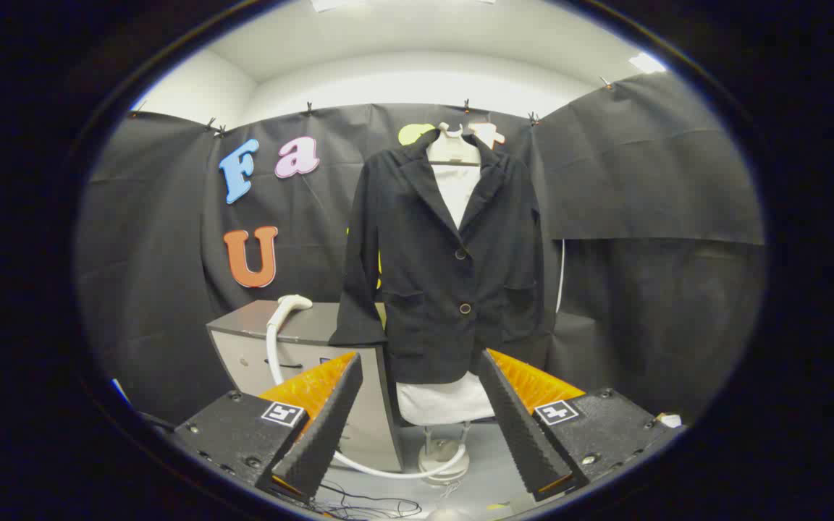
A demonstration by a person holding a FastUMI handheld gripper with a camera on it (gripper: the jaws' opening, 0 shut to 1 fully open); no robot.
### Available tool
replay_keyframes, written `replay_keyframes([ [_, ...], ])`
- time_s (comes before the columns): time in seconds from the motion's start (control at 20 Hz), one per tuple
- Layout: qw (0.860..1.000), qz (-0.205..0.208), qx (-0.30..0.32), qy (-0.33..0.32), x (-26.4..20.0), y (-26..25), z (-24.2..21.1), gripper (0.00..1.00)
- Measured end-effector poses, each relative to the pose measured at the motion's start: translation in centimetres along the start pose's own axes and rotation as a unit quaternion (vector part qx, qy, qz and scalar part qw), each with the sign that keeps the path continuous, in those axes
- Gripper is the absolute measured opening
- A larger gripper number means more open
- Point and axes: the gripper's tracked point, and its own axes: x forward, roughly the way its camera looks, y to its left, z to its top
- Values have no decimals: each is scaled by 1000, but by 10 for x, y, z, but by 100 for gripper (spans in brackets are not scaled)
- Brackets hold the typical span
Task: Iron the clothes twice with a garment steamer, once on the left side and once on the right side.
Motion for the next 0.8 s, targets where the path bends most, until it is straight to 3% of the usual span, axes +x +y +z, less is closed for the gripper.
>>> replay_keyframes([
  [0.8, 1000, 4, 0, 20, 17, 26, -4, 100],
])
